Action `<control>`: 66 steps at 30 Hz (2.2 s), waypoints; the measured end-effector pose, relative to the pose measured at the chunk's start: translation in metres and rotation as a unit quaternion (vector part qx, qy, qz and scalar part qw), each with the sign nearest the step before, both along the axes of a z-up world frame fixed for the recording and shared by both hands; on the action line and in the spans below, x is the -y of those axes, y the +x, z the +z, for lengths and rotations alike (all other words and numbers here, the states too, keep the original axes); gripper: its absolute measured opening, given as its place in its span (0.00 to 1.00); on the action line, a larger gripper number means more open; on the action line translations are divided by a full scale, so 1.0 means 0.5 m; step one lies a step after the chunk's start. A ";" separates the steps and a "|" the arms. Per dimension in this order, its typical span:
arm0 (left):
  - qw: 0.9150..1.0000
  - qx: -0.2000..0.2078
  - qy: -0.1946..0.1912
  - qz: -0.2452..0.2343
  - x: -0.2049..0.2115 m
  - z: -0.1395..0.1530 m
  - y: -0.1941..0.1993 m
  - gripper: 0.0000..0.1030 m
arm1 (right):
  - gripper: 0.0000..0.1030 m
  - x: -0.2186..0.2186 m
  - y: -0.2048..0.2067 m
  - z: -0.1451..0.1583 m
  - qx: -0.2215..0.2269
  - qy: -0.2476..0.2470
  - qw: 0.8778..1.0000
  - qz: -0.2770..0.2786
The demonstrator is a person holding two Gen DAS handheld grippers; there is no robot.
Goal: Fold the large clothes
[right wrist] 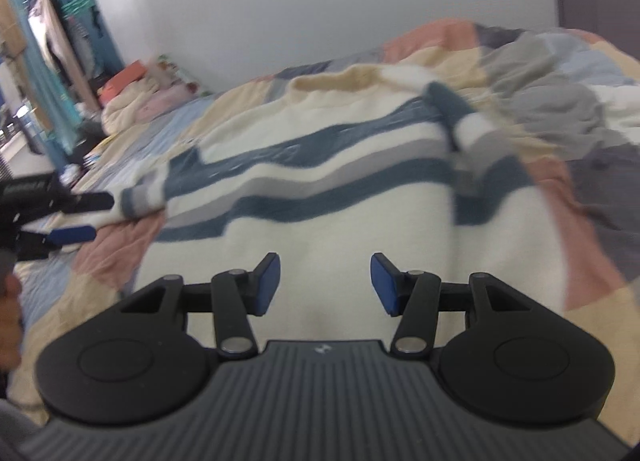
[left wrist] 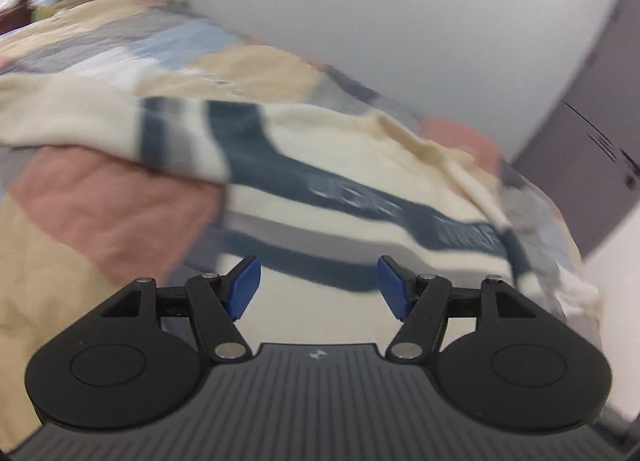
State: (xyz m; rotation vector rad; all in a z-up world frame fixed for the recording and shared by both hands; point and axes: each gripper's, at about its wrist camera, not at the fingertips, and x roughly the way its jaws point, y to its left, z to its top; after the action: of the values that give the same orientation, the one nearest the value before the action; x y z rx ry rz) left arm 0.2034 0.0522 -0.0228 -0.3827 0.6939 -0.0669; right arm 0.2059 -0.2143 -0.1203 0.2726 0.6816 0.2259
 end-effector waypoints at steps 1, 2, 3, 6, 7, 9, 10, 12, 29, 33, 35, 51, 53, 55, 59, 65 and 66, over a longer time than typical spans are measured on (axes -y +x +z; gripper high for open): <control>1.000 0.007 0.012 -0.014 0.026 -0.006 -0.003 0.67 | 0.52 0.010 0.001 0.000 0.000 0.000 1.000 -0.011; 0.999 0.014 0.023 -0.024 0.047 -0.014 -0.006 0.67 | 0.52 0.019 0.001 0.000 -0.001 0.002 1.000 -0.021; 0.999 0.021 0.030 -0.033 0.063 -0.024 -0.009 0.68 | 0.52 0.027 0.004 0.000 -0.001 0.004 1.000 -0.030; 0.994 0.030 0.072 -0.070 0.102 -0.051 -0.016 0.68 | 0.52 0.040 0.016 -0.003 0.001 -0.010 0.998 -0.056; 0.991 0.036 0.086 -0.091 0.114 -0.058 -0.020 0.68 | 0.52 0.045 0.023 -0.006 -0.002 -0.016 0.998 -0.066; 0.988 0.038 0.102 -0.112 0.127 -0.076 -0.022 0.68 | 0.52 0.054 0.039 -0.013 -0.011 -0.023 0.996 -0.085; 0.987 0.034 0.103 -0.117 0.120 -0.087 -0.017 0.68 | 0.52 0.059 0.047 -0.016 -0.014 -0.024 0.995 -0.094; 0.988 0.024 0.093 -0.119 0.111 -0.107 -0.009 0.68 | 0.52 0.070 0.061 -0.019 -0.016 -0.026 0.993 -0.110; 0.988 -0.029 0.091 -0.120 0.098 -0.184 0.051 0.69 | 0.77 0.173 0.110 -0.092 -0.104 0.009 0.965 -0.242; 0.989 -0.028 0.087 -0.116 0.099 -0.182 0.047 0.69 | 0.77 0.182 0.100 -0.115 -0.125 0.054 0.958 -0.253; 0.989 -0.026 0.088 -0.116 0.099 -0.182 0.045 0.69 | 0.78 0.176 0.096 -0.111 -0.126 0.053 0.960 -0.243; 0.992 -0.021 0.063 -0.111 0.088 -0.166 0.032 0.70 | 0.24 0.122 0.072 -0.090 -0.111 0.018 0.975 -0.194; 0.991 -0.021 0.066 -0.112 0.089 -0.168 0.032 0.70 | 0.21 0.113 0.077 -0.085 -0.108 0.017 0.977 -0.185; 0.991 -0.021 0.065 -0.112 0.087 -0.169 0.034 0.69 | 0.18 0.110 0.081 -0.080 -0.104 0.012 0.978 -0.181; 0.992 -0.022 0.065 -0.109 0.086 -0.172 0.038 0.69 | 0.15 0.125 0.075 -0.066 -0.088 0.044 0.977 -0.187; 0.993 -0.021 0.056 -0.103 0.077 -0.172 0.039 0.69 | 0.14 0.124 0.065 -0.020 -0.037 0.030 0.980 -0.191; 0.993 -0.021 0.055 -0.103 0.077 -0.172 0.039 0.69 | 0.14 0.124 0.063 -0.008 -0.023 0.023 0.981 -0.193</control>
State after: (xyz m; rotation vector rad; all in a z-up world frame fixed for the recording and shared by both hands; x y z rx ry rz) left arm 0.2231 0.0138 -0.1088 -0.2057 0.7743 -0.2157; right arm 0.2376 -0.2761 -0.1240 0.4493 0.6570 -0.1355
